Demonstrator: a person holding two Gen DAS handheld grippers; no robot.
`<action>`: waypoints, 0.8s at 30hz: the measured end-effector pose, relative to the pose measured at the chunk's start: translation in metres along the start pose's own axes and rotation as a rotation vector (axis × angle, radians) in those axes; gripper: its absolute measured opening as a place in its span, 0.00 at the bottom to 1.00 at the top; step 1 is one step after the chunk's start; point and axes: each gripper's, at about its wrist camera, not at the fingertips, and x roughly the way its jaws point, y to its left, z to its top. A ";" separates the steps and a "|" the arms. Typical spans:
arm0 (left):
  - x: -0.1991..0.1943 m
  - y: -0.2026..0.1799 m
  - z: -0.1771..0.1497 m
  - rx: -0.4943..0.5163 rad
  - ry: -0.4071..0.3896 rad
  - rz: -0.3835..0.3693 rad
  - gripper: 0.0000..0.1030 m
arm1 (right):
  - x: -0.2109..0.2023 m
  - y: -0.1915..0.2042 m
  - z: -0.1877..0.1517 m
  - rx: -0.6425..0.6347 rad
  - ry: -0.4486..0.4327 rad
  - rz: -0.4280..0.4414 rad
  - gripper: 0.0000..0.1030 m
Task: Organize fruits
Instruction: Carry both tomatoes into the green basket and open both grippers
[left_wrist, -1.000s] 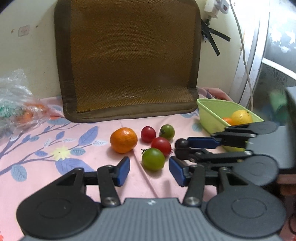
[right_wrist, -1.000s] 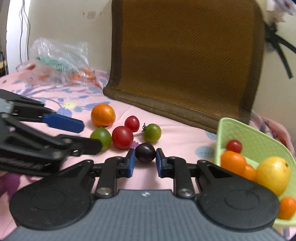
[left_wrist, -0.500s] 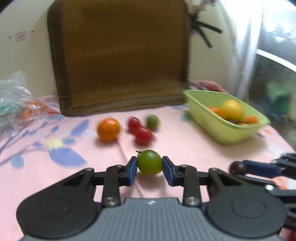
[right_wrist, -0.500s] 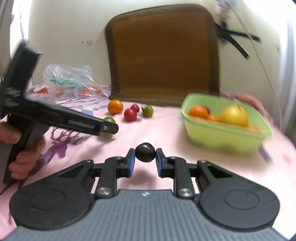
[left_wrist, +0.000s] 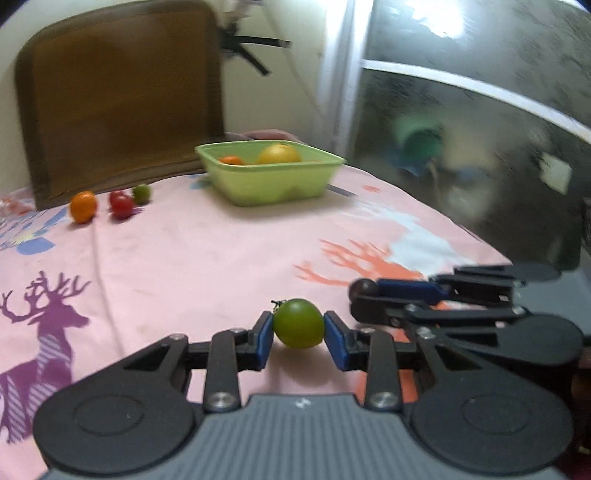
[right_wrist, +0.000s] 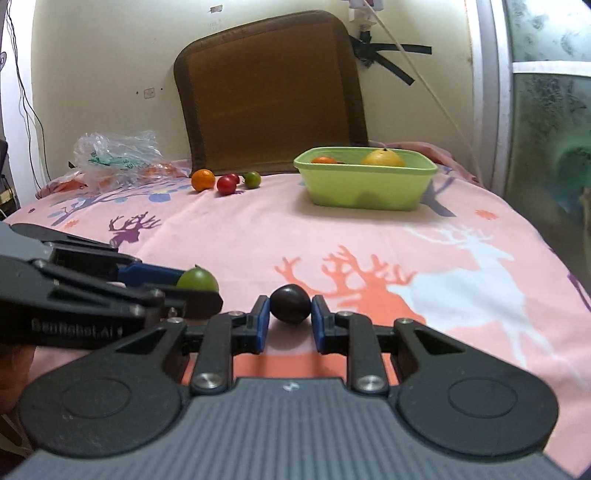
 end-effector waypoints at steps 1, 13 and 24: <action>0.000 -0.005 -0.002 0.016 0.004 0.004 0.29 | -0.001 0.000 -0.001 0.001 0.000 -0.005 0.27; -0.011 -0.023 -0.010 0.070 -0.003 0.068 0.39 | -0.013 0.003 -0.010 -0.018 -0.037 -0.023 0.29; -0.001 -0.020 -0.007 0.078 0.005 0.055 0.29 | -0.008 -0.002 -0.009 0.010 -0.023 0.025 0.26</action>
